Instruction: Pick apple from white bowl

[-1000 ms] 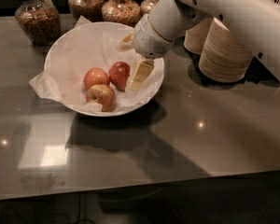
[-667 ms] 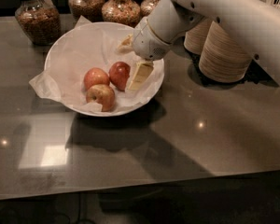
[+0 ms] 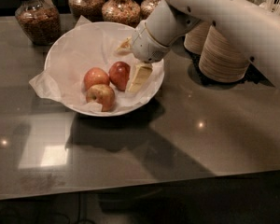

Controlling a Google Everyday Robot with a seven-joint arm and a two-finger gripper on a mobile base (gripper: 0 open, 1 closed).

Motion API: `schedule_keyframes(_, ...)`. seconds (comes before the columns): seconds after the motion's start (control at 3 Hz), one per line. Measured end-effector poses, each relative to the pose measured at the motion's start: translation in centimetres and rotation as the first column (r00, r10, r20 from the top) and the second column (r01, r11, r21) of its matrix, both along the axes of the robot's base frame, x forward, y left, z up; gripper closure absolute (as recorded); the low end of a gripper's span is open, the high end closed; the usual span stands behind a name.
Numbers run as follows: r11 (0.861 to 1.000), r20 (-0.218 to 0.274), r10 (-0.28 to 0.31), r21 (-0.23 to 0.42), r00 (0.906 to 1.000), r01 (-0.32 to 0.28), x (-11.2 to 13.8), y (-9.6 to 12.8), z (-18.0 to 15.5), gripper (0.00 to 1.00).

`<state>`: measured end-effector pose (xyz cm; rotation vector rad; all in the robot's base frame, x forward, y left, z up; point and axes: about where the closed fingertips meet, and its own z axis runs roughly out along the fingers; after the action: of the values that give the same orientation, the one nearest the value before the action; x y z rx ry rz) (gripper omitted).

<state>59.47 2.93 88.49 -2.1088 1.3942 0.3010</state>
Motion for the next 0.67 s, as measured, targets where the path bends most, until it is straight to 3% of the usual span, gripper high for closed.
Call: schedule_keyframes(0.67, 0.999, 0.006, 0.044, -0.017, 0.9990, -0.044, 1.18, 1.32, -1.36, 0.23)
